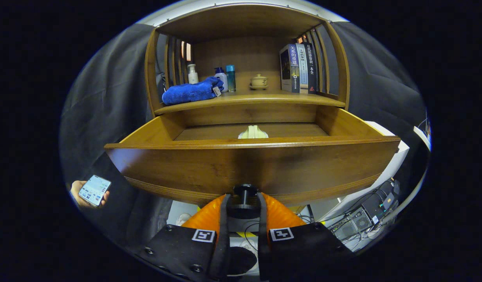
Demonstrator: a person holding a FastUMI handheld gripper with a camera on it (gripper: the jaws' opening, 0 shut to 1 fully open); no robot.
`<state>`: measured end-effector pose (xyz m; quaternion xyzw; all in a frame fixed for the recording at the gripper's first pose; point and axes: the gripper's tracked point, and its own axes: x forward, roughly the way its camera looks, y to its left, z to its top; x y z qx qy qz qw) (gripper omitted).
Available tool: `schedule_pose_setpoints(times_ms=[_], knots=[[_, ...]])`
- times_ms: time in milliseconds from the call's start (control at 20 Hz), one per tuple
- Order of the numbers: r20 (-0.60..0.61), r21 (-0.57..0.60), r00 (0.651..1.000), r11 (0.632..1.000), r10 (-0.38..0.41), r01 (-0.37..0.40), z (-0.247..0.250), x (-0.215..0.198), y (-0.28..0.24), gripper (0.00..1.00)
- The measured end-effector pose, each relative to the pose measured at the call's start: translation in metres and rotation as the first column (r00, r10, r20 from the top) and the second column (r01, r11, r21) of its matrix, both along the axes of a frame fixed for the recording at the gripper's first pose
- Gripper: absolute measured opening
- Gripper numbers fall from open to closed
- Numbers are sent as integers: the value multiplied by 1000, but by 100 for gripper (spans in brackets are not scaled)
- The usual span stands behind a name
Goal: Pull open the drawer, take out the items inside it, and place them on the countertop above the cabinet.
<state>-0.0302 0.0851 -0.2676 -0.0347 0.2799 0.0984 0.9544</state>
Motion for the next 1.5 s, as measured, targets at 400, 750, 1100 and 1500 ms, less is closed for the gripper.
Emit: schedule_pose_setpoints(times_ms=[400, 750, 1100, 1500], knots=[[-46, -1, 999, 1000, -12, 12, -2, -26, -1, 27], [14, 12, 1000, 1000, -11, 11, 30, -30, -4, 69], [76, 91, 997, 996, -20, 13, 97, -33, -6, 99], [91, 149, 995, 988, -46, 32, 146, 29, -4, 98]])
